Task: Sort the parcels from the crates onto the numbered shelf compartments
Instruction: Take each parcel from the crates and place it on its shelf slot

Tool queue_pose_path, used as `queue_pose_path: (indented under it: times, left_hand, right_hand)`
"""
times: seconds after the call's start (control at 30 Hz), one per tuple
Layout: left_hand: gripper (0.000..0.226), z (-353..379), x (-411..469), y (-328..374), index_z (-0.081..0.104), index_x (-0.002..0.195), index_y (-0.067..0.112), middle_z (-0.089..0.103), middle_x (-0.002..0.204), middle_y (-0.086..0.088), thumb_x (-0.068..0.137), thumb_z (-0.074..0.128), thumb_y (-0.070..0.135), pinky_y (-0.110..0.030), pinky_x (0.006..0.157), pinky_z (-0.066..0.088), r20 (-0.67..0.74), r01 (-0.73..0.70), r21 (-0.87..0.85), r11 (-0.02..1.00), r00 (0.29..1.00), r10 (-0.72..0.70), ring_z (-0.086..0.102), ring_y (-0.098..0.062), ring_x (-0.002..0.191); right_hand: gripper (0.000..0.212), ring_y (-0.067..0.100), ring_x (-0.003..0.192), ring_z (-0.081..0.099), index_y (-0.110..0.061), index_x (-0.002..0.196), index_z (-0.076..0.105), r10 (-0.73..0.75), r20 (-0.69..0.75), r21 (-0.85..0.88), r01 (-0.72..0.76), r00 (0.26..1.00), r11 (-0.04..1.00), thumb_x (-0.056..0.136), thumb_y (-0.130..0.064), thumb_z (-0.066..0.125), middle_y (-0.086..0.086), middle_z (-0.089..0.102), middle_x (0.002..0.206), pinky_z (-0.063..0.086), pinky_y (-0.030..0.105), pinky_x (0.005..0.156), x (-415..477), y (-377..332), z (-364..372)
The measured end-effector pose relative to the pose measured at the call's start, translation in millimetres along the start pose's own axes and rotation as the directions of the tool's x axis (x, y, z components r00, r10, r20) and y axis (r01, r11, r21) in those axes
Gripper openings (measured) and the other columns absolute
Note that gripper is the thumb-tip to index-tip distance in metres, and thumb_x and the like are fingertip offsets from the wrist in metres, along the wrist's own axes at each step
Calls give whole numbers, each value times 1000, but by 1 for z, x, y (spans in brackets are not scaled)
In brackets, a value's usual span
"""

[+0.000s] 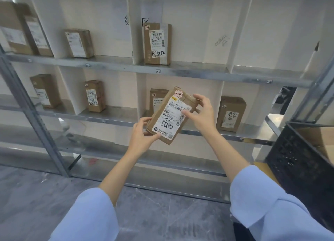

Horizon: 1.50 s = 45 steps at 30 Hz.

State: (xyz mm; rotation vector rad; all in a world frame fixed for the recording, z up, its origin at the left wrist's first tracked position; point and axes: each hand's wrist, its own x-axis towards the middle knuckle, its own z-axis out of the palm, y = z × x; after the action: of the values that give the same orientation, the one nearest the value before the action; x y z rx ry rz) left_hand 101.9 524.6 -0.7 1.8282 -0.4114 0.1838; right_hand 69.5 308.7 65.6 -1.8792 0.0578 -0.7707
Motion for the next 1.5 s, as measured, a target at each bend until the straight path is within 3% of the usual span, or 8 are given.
queue_pose_path:
  times: [0.23, 0.43, 0.57, 0.67, 0.97, 1.07, 1.17, 1.5]
  left_hand:
    - [58, 15, 21, 5, 45, 114, 31, 55, 119, 6, 74, 85, 17, -12, 74, 52, -8, -2, -89, 996, 1000, 1, 60, -6, 103]
    - [63, 43, 50, 11, 47, 120, 32, 53, 126, -3, 73, 84, 13, -17, 83, 52, 2, -71, -92, 993, 997, 71, 56, -11, 113]
    - [66, 75, 73, 20, 45, 127, 36, 49, 128, -3, 76, 83, 17, -25, 92, 51, 14, -92, -77, 993, 996, 94, 55, -13, 114]
    - [66, 105, 92, 32, 45, 126, 34, 51, 127, -1, 75, 83, 17, -6, 85, 43, 13, -125, -86, 988, 992, 126, 50, 1, 113]
    - [62, 218, 158, 90, 46, 126, 32, 54, 128, -8, 79, 79, 9, -35, 92, 55, 71, -146, -230, 962, 983, 166, 66, -17, 99]
    - [62, 254, 180, 109, 47, 130, 25, 54, 128, -10, 79, 79, 8, -33, 90, 55, 76, -195, -236, 952, 973, 218, 64, -8, 98]
    - [58, 280, 200, 122, 46, 130, 30, 54, 127, -1, 82, 78, 21, -33, 90, 54, 100, -256, -160, 953, 957, 273, 59, 3, 99]
    - [51, 301, 261, 136, 45, 142, 30, 48, 139, 3, 93, 58, 39, -40, 104, 32, 53, -395, 437, 808, 908, 415, 42, -20, 128]
  right_hand:
    - [70, 9, 117, 56, -14, 131, 51, 109, -52, 210, -96, 993, 973, 72, -7, 87, 2, 51, 135, 51, 9, 81, 24, 0, 5]
    - [70, 9, 116, 56, -18, 137, 48, 93, -56, 137, -84, 994, 987, 77, -14, 84, -9, 57, 128, 50, 32, 101, 48, 10, -15]
    - [75, 14, 116, 60, -33, 143, 38, 75, -7, 199, -72, 997, 977, 84, -13, 78, -20, 52, 129, 57, 46, 92, 63, 25, -35]
    - [91, 18, 129, 53, -40, 152, 20, 53, 10, 174, -54, 999, 983, 85, -14, 76, -7, 46, 146, 51, 48, 100, 80, 37, -55]
    - [102, 11, 129, 52, -41, 152, 15, 26, -47, 94, -22, 999, 995, 79, -21, 83, -5, 53, 141, 49, 46, 104, 154, 73, -141]
    - [110, 13, 128, 53, -41, 153, 10, 16, -57, 73, -12, 998, 997, 77, -15, 84, -3, 56, 137, 49, 47, 104, 180, 82, -172]
    - [109, 18, 127, 54, -42, 152, 12, 9, -87, 77, -2, 996, 997, 76, -14, 85, 2, 54, 140, 49, 53, 102, 204, 91, -203]
    - [101, 1, 116, 56, -51, 146, 16, -72, -188, 16, 77, 980, 997, 78, -20, 84, -9, 57, 132, 50, 40, 101, 284, 124, -267]
